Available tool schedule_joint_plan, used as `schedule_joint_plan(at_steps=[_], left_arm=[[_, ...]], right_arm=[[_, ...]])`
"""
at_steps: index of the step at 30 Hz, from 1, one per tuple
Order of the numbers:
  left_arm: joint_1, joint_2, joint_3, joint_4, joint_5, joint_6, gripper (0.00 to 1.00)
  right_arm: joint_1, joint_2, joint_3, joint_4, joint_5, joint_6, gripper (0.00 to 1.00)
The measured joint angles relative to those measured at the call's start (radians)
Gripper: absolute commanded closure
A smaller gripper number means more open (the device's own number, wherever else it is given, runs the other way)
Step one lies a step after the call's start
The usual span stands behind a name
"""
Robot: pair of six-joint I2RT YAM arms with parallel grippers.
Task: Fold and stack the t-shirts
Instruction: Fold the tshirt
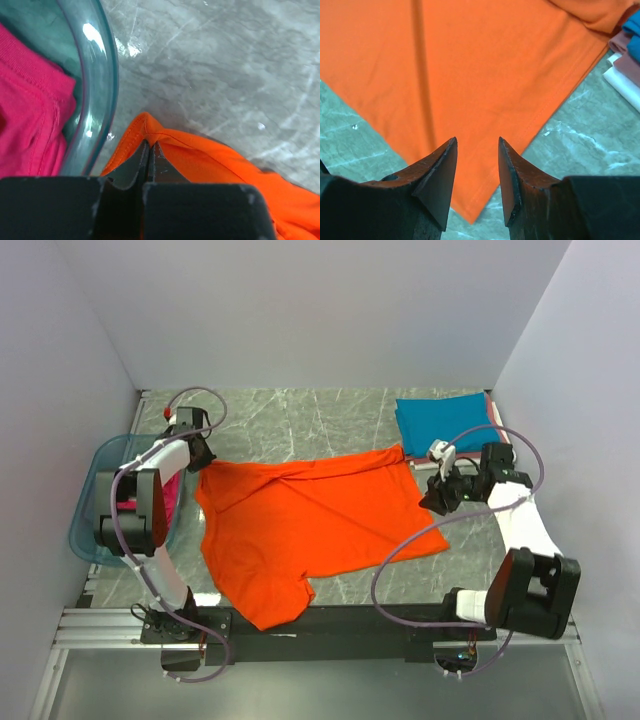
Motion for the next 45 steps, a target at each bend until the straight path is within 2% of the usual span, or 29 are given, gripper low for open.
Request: schedule_joint_plan(at_steps=[4, 12, 18, 26, 38, 45], left_arm=[[0.005, 0.031, 0.013, -0.011, 0.001, 0.007, 0.99], [0.007, 0.032, 0.018, -0.029, 0.000, 0.028, 0.99], [0.020, 0.033, 0.048, -0.044, -0.001, 0.042, 0.99], [0.048, 0.041, 0.074, -0.045, 0.006, 0.051, 0.99], [0.048, 0.042, 0.074, -0.045, 0.014, 0.055, 0.99], [0.050, 0.042, 0.074, -0.044, 0.022, 0.055, 0.99]], right_arm=[[0.032, 0.115, 0.084, 0.014, 0.026, 0.059, 0.55], [0.190, 0.363, 0.368, 0.105, 0.148, 0.259, 0.55], [0.256, 0.549, 0.543, 0.142, 0.255, 0.361, 0.55], [0.298, 0.678, 0.642, 0.141, 0.383, 0.417, 0.55], [0.323, 0.787, 0.745, 0.132, 0.470, 0.459, 0.57], [0.334, 0.818, 0.750, 0.126, 0.494, 0.459, 0.65]])
